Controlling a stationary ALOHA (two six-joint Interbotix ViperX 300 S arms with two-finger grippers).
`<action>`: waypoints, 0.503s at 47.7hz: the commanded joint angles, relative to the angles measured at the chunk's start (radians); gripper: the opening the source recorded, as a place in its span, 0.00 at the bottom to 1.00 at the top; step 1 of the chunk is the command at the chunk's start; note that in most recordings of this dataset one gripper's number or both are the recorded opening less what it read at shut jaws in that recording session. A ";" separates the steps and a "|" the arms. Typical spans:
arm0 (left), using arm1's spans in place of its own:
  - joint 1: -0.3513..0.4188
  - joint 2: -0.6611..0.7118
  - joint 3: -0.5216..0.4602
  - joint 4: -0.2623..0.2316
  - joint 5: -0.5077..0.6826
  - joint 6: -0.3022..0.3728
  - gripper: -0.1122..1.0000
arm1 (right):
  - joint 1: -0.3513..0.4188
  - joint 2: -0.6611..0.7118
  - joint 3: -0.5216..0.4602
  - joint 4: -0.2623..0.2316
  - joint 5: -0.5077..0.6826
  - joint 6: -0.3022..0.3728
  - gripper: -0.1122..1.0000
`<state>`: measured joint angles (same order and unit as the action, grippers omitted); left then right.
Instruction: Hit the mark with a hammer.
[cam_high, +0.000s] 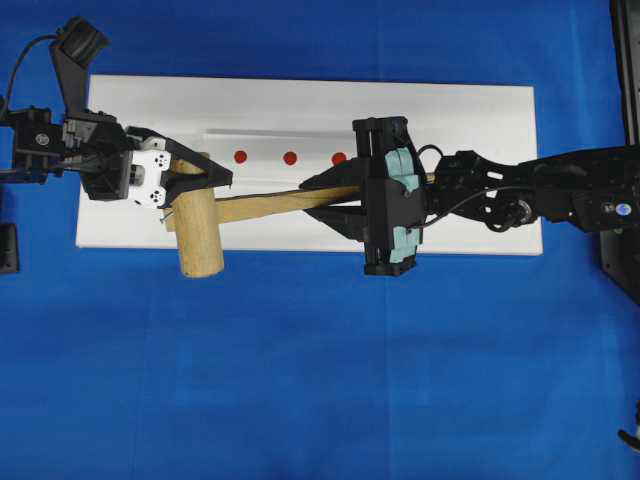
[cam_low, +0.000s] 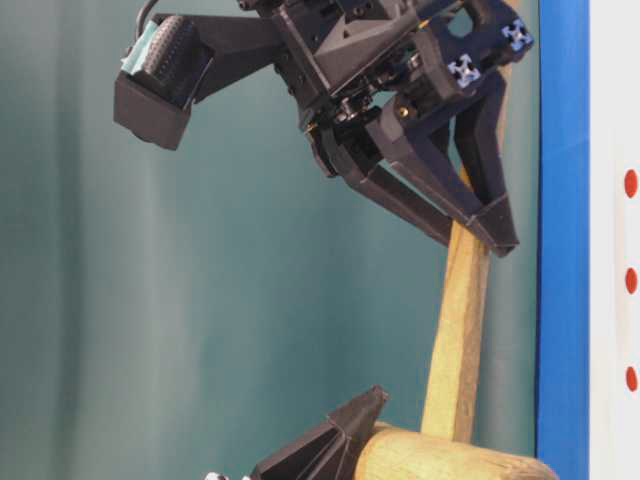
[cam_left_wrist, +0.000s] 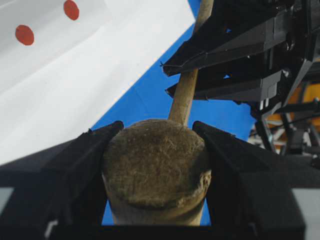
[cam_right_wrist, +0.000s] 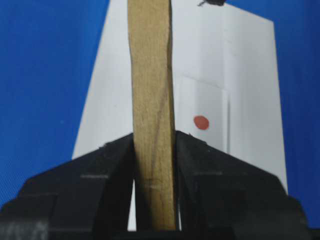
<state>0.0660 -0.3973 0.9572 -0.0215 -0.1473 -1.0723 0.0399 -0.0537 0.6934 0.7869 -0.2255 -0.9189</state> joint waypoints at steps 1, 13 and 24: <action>0.005 -0.021 -0.015 0.002 -0.005 0.012 0.53 | 0.002 -0.014 -0.018 0.000 0.000 0.003 0.18; 0.006 -0.058 -0.005 0.006 -0.003 0.049 0.91 | 0.003 -0.040 0.002 0.006 0.000 0.017 0.18; 0.006 -0.167 0.060 0.006 0.011 0.087 0.89 | 0.006 -0.121 0.075 0.052 0.000 0.018 0.18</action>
<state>0.0690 -0.5139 1.0094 -0.0184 -0.1396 -0.9940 0.0491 -0.1227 0.7578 0.8207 -0.2224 -0.9050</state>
